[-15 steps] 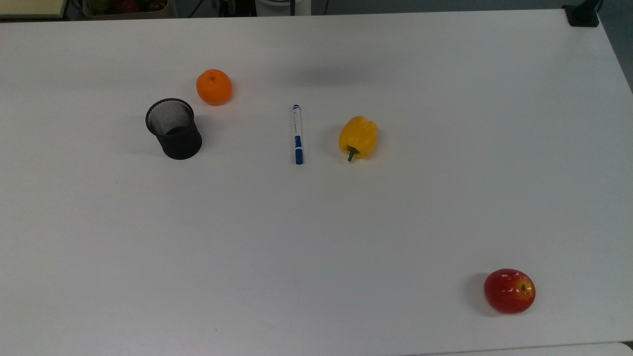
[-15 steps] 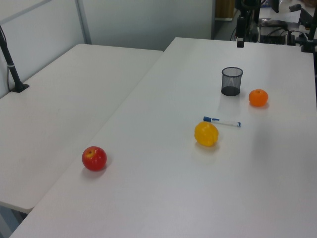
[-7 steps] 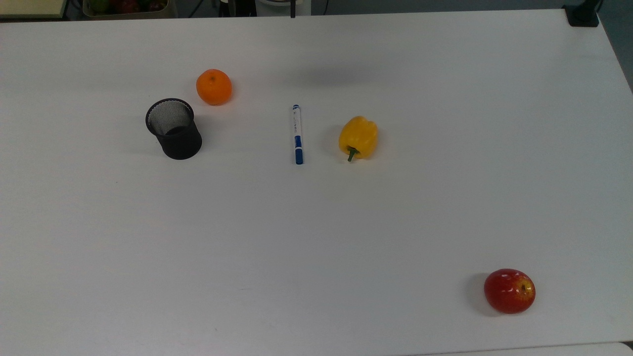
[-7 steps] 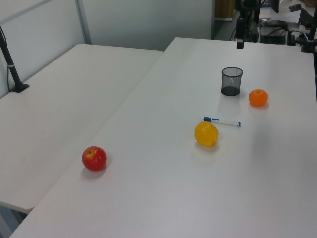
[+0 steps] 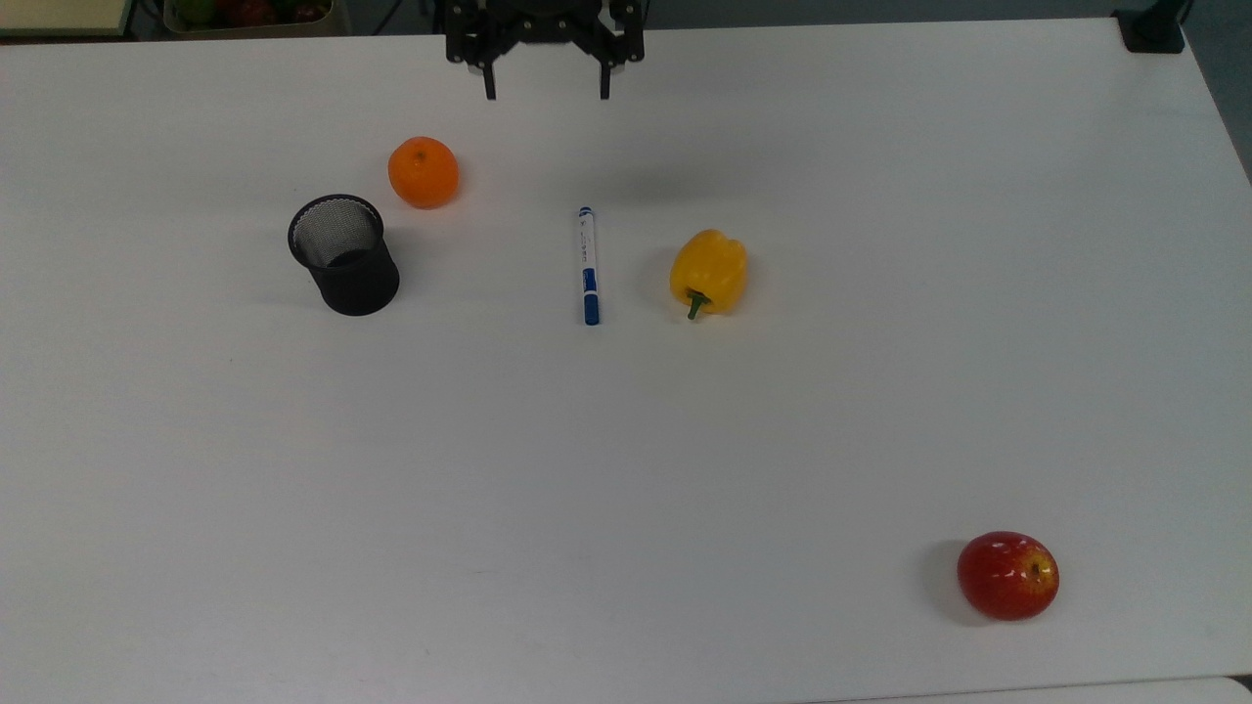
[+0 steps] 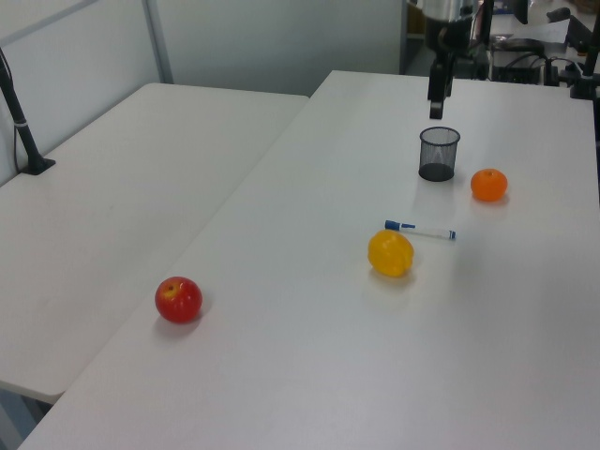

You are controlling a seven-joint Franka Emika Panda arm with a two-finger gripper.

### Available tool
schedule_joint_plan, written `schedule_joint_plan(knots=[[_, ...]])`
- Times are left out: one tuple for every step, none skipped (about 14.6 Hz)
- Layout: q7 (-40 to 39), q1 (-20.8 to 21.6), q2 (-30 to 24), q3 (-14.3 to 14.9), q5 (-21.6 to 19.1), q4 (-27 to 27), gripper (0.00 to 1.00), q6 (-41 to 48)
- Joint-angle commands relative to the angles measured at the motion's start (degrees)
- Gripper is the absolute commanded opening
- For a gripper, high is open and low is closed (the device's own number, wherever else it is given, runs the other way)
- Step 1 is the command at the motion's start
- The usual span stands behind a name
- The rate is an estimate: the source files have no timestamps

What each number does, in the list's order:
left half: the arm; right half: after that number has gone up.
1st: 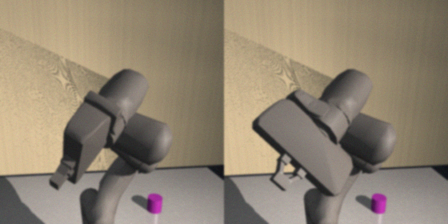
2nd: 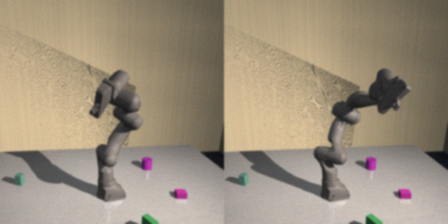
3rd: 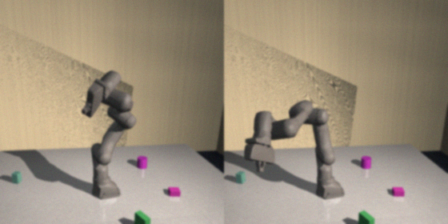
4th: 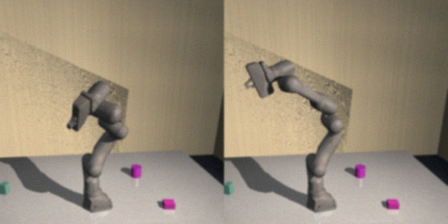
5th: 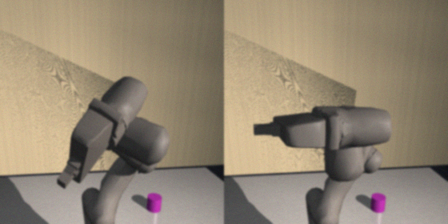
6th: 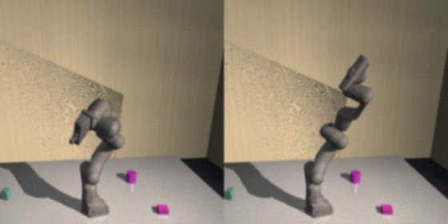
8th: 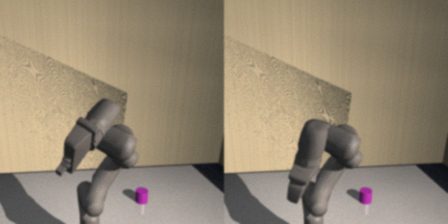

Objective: Place marker
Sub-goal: 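Move the open gripper down over the blue-capped white marker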

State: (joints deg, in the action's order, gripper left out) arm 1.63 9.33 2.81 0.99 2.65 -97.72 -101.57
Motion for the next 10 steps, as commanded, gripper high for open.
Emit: schedule_joint_plan(knots=[[-0.14, 0.16, -0.53, -0.28, 0.34, -7.65, 1.00, -7.40], [-0.14, 0.16, 0.44, -0.28, 0.51, -8.97, 1.00, -8.20], [-0.14, 0.07, 1.32, -0.28, 0.51, -9.33, 1.00, -8.90], [-0.05, -0.10, 2.28, -0.28, 0.51, -9.42, 1.00, -9.78], [0.04, -0.10, 3.42, -0.28, 0.51, -9.68, 1.00, -10.57], [0.04, -0.19, 4.30, -0.28, 0.51, -9.94, 1.00, -11.71], [0.04, -0.19, 5.18, -0.28, 0.51, -10.47, 1.00, -13.03], [0.04, -0.19, 5.80, -0.28, 0.51, -11.17, 1.00, -14.43], [0.04, -0.19, 6.76, -0.28, 0.51, -12.13, 1.00, -16.36], [0.04, -0.10, 7.38, -0.28, 0.51, -12.58, 1.00, -17.42]])
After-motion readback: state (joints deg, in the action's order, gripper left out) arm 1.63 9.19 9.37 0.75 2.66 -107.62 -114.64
